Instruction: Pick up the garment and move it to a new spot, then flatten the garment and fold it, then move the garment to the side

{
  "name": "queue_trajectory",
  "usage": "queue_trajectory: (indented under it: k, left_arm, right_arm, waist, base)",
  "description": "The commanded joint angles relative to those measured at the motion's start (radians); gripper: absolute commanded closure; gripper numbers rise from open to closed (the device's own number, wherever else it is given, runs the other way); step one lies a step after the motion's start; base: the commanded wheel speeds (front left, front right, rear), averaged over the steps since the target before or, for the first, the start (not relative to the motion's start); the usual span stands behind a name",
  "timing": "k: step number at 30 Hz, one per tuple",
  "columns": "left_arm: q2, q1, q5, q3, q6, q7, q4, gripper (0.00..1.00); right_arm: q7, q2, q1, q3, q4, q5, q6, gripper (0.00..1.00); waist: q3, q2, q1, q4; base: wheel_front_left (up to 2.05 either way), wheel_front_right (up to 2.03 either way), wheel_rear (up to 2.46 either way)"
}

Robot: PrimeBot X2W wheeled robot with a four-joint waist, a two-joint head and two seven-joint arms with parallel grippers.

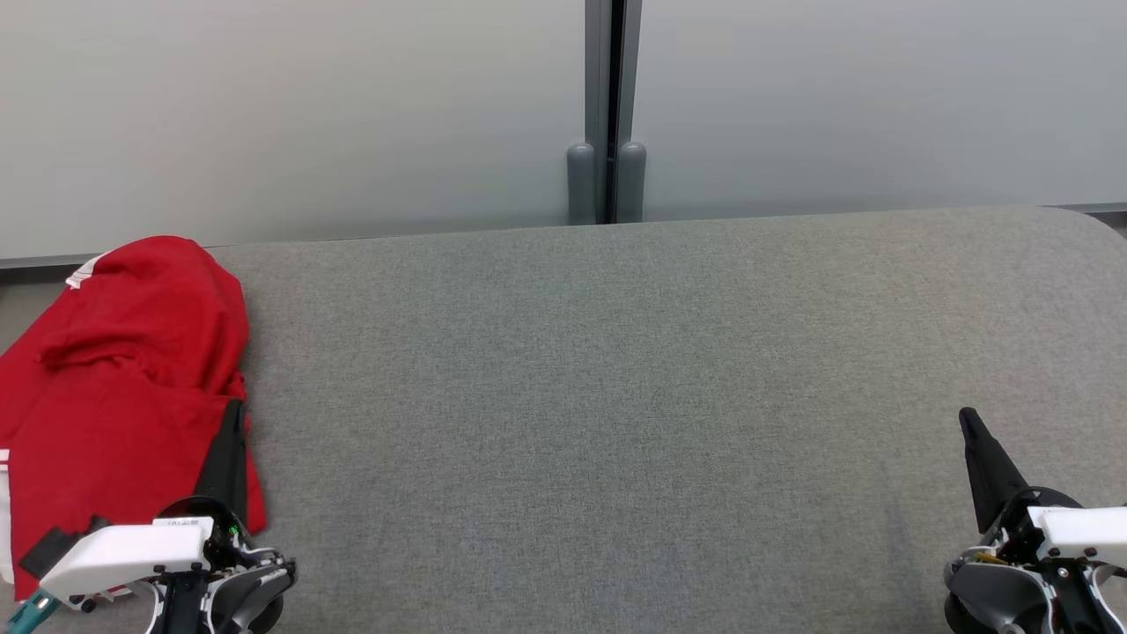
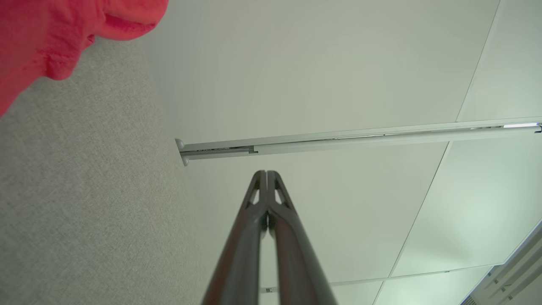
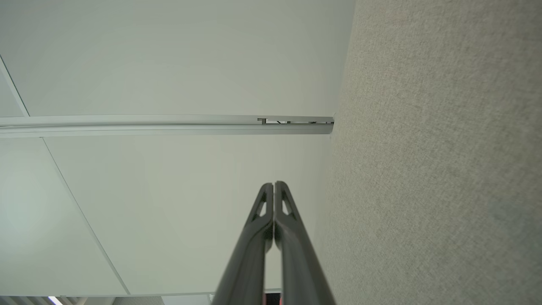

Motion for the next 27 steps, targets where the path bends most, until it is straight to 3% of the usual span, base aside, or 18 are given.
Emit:
queue_trajectory:
  k: [1, 27]
  left_arm:
    - [0.005, -0.011, -0.001, 0.004, -0.003, 0.003, -0.003, 1.00]
    - [0.005, -0.011, -0.001, 0.004, -0.003, 0.003, -0.003, 1.00]
  right_arm:
    - [0.003, -0.004, -0.005, -0.001, -0.002, 0.002, 0.000, 1.00]
    - [0.003, -0.004, -0.005, -0.001, -0.002, 0.002, 0.000, 1.00]
  waist:
    - [0.000, 0.0000, 0.0000, 0.000]
    - [0.000, 0.0000, 0.0000, 0.000]
  base:
    - [0.00, 0.00, 0.00]
    - [0.00, 0.00, 0.00]
